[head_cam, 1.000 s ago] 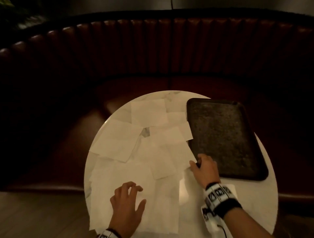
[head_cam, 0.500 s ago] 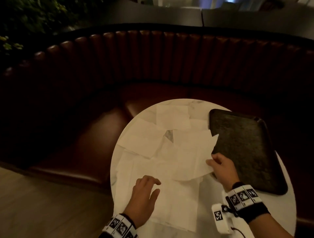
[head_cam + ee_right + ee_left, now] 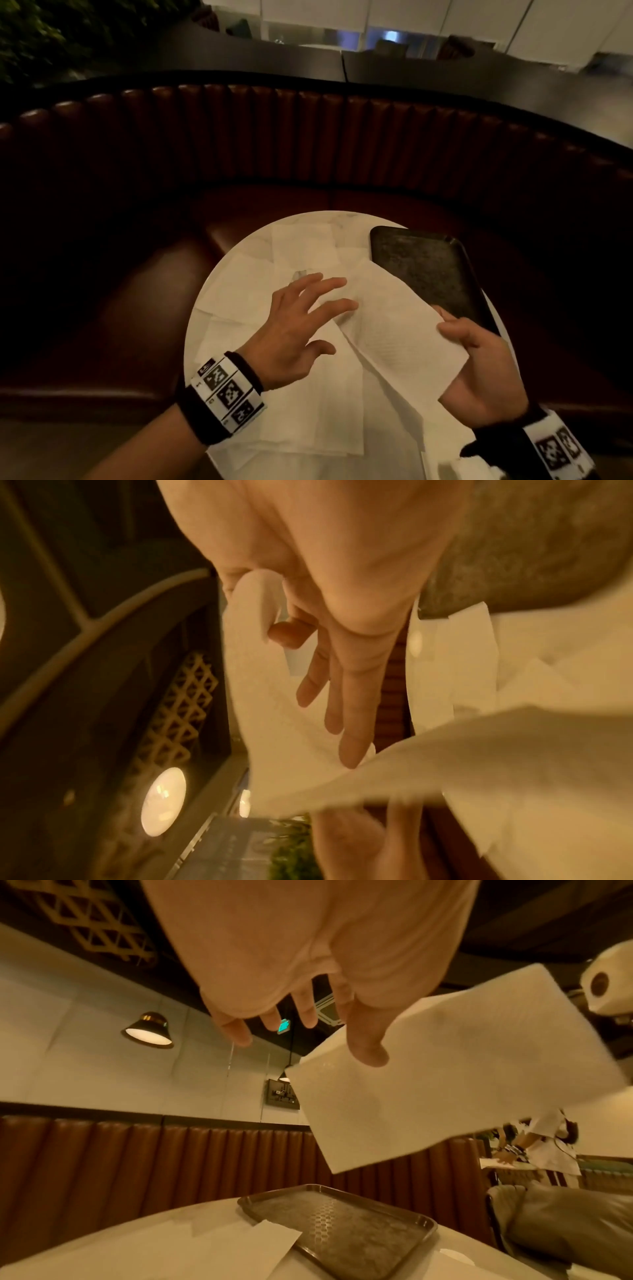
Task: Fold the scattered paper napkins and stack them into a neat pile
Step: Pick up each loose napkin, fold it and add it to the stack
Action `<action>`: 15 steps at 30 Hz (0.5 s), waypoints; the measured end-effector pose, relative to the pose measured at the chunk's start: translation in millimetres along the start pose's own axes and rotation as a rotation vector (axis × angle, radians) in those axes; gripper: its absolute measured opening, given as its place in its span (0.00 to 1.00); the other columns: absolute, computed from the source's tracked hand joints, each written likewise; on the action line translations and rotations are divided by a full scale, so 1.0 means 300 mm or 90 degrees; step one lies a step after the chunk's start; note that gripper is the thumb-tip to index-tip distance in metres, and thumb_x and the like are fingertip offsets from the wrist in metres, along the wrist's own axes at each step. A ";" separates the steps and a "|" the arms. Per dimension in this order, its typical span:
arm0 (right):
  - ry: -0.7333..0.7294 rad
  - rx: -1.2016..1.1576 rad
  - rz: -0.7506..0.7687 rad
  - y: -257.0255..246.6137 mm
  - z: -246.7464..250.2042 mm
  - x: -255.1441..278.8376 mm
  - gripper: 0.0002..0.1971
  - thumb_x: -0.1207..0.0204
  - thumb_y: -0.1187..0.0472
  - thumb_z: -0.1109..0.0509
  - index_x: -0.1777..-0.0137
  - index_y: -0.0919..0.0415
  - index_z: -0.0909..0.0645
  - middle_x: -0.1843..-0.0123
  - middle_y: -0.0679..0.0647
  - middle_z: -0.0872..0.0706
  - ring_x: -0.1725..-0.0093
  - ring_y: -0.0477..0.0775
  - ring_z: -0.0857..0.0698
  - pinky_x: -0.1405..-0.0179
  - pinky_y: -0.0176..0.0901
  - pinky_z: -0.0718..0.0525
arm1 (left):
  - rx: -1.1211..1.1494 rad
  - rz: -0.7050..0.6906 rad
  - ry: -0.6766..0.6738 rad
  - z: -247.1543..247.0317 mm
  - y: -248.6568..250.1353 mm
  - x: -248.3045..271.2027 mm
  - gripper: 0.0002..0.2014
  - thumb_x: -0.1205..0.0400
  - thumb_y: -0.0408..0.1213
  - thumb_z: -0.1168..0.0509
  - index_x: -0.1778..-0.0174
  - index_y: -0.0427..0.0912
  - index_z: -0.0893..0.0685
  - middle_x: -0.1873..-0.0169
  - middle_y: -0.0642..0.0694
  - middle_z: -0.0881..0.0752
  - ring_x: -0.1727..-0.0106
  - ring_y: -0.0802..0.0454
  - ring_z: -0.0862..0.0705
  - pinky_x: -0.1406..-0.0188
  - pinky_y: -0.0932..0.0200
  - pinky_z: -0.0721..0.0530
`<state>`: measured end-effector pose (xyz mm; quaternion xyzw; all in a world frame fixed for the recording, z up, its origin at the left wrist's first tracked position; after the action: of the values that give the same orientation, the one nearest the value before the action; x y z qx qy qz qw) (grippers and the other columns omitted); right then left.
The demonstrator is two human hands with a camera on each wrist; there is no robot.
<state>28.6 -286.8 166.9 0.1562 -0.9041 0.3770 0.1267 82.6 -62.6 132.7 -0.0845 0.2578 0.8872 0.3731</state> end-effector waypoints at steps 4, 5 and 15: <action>0.003 0.000 0.027 0.021 0.038 0.026 0.27 0.19 0.59 0.56 0.20 0.65 0.43 0.23 0.67 0.29 0.24 0.67 0.30 0.22 0.61 0.41 | 0.009 -0.049 0.061 -0.014 0.028 -0.018 0.27 0.25 0.47 0.26 0.30 0.56 0.26 0.24 0.55 0.30 0.19 0.49 0.38 0.27 0.42 0.35; 0.013 0.071 0.084 0.001 0.069 0.031 0.27 0.18 0.57 0.63 0.20 0.65 0.54 0.20 0.66 0.34 0.21 0.66 0.36 0.19 0.58 0.51 | 0.022 -0.062 0.095 -0.013 0.037 -0.021 0.23 0.24 0.45 0.27 0.34 0.55 0.24 0.27 0.54 0.25 0.22 0.49 0.33 0.30 0.43 0.33; 0.260 0.658 0.318 -0.029 -0.023 0.127 0.09 0.20 0.53 0.37 0.43 0.50 0.20 0.40 0.40 0.16 0.43 0.33 0.18 0.36 0.47 0.22 | -0.016 -0.094 0.043 0.105 0.055 -0.002 0.06 0.18 0.45 0.39 0.49 0.52 0.19 0.59 0.54 0.13 0.58 0.55 0.18 0.53 0.56 0.21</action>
<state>-2.3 -294.8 190.4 -0.0948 -0.5707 0.8077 0.1134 72.7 -56.4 166.2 -0.1379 0.2519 0.8572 0.4274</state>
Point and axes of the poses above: each hand's wrist, its own x-axis away from the middle knuckle, its own z-axis out of the back of the hand, y = z × x, the point moved 3 cm from there along -x, towards the middle knuckle
